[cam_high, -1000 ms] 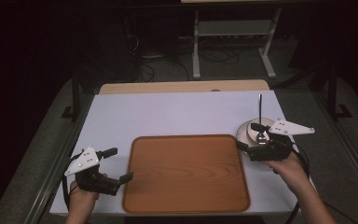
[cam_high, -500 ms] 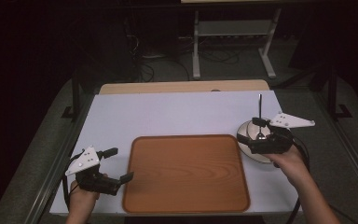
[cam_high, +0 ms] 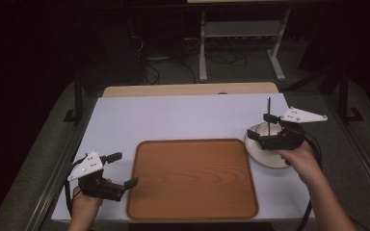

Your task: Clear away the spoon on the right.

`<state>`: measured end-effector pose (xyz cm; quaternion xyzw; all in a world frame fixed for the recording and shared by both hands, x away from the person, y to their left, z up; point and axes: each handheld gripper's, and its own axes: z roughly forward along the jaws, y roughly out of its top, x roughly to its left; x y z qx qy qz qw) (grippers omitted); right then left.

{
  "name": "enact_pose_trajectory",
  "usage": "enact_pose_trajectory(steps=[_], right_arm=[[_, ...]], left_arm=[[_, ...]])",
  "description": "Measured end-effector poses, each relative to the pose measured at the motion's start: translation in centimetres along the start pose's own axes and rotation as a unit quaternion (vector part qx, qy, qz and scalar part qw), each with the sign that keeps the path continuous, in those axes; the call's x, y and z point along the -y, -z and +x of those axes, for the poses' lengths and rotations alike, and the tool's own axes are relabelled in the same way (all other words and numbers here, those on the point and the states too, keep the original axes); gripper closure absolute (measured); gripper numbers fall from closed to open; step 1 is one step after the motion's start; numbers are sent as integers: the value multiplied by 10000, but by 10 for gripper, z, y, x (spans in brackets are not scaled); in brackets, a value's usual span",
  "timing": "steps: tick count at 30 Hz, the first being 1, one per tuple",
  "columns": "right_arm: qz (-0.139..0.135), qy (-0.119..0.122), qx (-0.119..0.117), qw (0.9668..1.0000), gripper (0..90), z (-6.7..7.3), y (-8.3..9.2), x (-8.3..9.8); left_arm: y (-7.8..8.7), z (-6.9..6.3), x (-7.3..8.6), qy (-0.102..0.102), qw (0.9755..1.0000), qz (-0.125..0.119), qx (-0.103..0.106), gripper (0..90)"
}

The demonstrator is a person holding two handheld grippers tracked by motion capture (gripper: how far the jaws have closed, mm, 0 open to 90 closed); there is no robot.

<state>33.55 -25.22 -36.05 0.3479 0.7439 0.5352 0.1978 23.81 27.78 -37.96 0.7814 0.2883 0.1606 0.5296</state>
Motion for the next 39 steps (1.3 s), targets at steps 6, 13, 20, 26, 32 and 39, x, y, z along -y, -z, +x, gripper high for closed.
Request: enact_pose_trajectory(steps=[6, 13, 20, 26, 32, 39], right_arm=[[57, 2, 21, 10000, 85, -8, -3, -4], [132, -20, -9, 9999, 85, -16, -6, -9], [166, -36, -2, 9999, 85, -23, -9, -14], [264, -67, 51, 9996, 85, -31, -16, -16], [350, -105, 76, 9993, 84, -39, -25, -19], [594, -199, -37, 9980, 88, -50, -34, -19]], left_arm=[[0, 0, 0, -6, 10000, 15, 3, 0], [-1, 0, 0, -9, 10000, 23, 7, 0], [-1, 0, 0, -11, 10000, 25, 13, 0], [-1, 0, 0, -17, 10000, 37, 9, 0], [-2, 0, 0, -23, 10000, 46, 16, 0], [-2, 0, 0, -14, 10000, 37, 20, 0]])
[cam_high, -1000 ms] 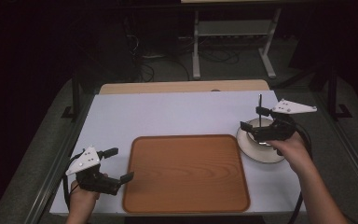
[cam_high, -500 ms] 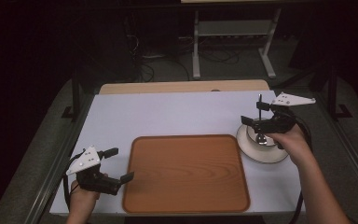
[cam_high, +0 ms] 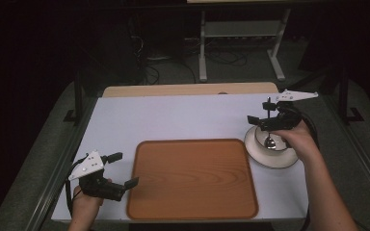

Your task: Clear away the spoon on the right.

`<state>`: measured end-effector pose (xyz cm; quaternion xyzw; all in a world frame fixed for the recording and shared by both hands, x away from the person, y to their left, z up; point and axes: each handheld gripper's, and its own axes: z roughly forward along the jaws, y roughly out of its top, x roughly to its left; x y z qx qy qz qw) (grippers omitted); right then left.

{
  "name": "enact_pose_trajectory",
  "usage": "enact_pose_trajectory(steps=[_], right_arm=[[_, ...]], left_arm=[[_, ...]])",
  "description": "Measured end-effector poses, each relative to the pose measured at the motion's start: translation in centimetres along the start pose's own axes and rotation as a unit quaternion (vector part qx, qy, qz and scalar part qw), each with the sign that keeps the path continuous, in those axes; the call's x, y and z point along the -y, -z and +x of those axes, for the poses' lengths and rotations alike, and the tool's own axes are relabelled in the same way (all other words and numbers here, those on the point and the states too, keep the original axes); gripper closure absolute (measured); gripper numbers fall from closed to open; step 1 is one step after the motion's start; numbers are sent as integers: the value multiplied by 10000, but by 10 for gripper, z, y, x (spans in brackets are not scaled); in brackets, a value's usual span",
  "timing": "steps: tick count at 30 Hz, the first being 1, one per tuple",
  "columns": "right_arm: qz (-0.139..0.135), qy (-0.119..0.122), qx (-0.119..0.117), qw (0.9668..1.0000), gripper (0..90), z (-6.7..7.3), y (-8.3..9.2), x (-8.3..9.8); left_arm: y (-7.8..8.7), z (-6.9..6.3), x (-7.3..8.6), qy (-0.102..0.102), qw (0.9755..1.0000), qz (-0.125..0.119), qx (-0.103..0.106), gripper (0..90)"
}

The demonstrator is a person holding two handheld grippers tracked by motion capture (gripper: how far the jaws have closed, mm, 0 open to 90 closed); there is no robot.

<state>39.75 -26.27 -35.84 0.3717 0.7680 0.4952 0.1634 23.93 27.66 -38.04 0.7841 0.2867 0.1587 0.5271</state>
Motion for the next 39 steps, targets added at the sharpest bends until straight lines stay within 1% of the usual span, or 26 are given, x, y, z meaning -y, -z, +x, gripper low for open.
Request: enact_pose_trajectory(steps=[4, 6, 10, 11, 12, 14, 16, 17, 18, 19, 20, 23, 24, 26, 28, 29, 32, 35, 37, 39], right_arm=[[99, -107, 69, 9999, 92, -7, -6, 3], [169, -133, 111, 9997, 130, -9, -8, 5], [300, -233, 150, 9992, 149, -13, -11, 9], [367, -291, 176, 9987, 193, -15, -12, 11], [367, -291, 176, 9987, 193, -15, -12, 11], [455, -329, 224, 9982, 232, -17, -13, 13], [504, -358, 272, 9977, 316, -18, -13, 16], [513, -373, 409, 9971, 408, -18, -13, 17], [528, -364, 518, 9966, 479, -19, -12, 18], [560, -370, 614, 9959, 528, -20, -12, 19], [584, -395, 656, 9954, 577, -21, -11, 20], [657, -401, 782, 9940, 701, -24, -11, 22], [664, -398, 801, 9938, 721, -25, -10, 23], [674, -385, 892, 9930, 799, -26, -10, 24], [706, -378, 996, 9918, 844, -27, -10, 25], [741, -395, 1040, 9910, 860, -28, -10, 26], [762, -412, 1096, 9902, 886, -29, -10, 26], [825, -378, 1237, 9882, 890, -29, -9, 26], [857, -389, 1258, 9876, 890, -30, -9, 26], [918, -371, 1345, 9860, 890, -31, -9, 27]], left_arm=[[0, 0, 0, -5, 10000, 8, -7, 0], [0, 0, 0, -10, 10000, 13, -11, 0], [0, 0, 0, -1, 10000, 8, -12, 0], [0, 0, 0, -2, 10000, 10, -10, 0], [0, 0, 0, -6, 10000, 10, -8, 0], [-1, 0, 0, -10, 10000, 9, -4, 0], [0, 0, 0, -13, 10000, 12, -3, 0], [0, 0, 0, -17, 10000, 12, -4, 0], [0, 0, 0, -22, 10000, 14, -2, 0], [0, -1, 0, -18, 10000, 18, 1, 0], [0, -1, 0, -19, 10000, 17, 4, 0], [-1, 0, 0, -14, 10000, 12, 6, 0], [-1, 0, 0, -14, 10000, 9, 8, 0], [-1, 0, 0, -10, 10000, 9, 5, 0], [-1, 0, 0, -14, 10000, 8, 7, 0], [-1, 0, 0, -13, 10000, 9, 10, 0], [-1, 0, 0, -17, 10000, 12, 14, 0], [-1, -1, 0, -22, 10000, 17, 12, 0], [-1, -1, 0, -25, 10000, 16, 12, 0], [-1, -1, 0, -22, 10000, 20, 12, 0]])
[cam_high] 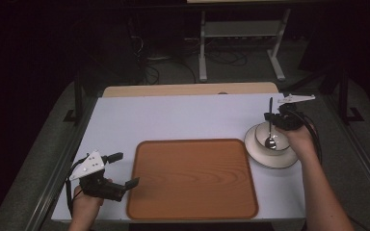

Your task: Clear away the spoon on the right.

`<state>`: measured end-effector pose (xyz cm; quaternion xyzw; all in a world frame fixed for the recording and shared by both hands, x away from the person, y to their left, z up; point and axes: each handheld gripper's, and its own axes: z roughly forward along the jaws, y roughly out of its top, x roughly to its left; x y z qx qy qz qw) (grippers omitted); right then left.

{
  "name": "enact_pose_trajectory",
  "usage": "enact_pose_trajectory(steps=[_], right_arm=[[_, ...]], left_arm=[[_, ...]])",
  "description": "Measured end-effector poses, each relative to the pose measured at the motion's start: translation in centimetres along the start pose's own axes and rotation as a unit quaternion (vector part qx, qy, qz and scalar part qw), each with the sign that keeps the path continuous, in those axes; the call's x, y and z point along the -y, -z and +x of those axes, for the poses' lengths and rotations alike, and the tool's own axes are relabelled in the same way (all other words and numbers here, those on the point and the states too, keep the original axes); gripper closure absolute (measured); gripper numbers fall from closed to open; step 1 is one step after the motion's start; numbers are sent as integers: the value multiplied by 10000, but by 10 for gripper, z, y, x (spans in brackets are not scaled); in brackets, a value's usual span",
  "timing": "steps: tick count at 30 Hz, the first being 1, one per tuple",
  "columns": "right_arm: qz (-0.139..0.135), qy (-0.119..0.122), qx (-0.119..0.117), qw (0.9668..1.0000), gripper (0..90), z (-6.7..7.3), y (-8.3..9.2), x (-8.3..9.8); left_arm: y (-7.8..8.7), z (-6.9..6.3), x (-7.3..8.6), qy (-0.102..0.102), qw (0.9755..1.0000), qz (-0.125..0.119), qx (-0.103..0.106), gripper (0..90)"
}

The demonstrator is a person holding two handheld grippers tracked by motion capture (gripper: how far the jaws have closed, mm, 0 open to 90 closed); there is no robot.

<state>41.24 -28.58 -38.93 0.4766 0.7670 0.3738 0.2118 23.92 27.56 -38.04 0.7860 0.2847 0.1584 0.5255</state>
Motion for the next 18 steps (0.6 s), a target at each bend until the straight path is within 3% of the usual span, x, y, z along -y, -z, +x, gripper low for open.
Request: enact_pose_trajectory(steps=[18], right_arm=[[112, -226, 424, 9988, 891, -13, 10, 6]], left_arm=[[0, 0, 0, -15, 10000, -4, -2, 0]])
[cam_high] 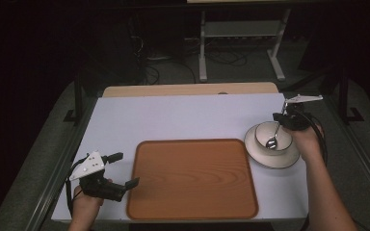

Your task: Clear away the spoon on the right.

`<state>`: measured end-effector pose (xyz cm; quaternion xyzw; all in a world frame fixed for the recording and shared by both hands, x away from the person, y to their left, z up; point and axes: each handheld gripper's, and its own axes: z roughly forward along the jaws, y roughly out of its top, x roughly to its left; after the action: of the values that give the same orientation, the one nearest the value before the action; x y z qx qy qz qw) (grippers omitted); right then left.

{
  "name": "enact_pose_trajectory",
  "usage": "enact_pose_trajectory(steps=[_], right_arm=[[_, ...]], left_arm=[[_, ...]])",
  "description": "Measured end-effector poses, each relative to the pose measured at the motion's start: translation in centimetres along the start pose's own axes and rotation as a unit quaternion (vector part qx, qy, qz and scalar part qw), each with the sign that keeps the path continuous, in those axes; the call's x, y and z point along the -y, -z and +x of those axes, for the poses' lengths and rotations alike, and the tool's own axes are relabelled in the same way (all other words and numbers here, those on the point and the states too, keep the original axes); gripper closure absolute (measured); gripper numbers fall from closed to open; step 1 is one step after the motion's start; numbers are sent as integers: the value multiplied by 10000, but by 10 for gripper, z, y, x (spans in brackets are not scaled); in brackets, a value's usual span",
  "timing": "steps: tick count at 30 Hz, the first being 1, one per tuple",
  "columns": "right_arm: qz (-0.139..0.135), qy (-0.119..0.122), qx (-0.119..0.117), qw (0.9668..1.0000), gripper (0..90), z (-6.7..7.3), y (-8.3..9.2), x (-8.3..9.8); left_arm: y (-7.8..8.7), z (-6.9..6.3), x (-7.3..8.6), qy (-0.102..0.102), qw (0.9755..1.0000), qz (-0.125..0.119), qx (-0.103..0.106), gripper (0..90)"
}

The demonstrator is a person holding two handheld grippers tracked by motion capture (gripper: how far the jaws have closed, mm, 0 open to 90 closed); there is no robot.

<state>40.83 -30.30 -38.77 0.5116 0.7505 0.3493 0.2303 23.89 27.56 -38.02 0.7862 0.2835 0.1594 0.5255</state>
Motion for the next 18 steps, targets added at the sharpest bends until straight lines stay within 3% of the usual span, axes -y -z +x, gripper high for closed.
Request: enact_pose_trajectory(steps=[18], right_arm=[[128, -100, 263, 9995, 891, -11, 10, 8]], left_arm=[[0, 0, 0, -1, 10000, -5, 4, 0]])
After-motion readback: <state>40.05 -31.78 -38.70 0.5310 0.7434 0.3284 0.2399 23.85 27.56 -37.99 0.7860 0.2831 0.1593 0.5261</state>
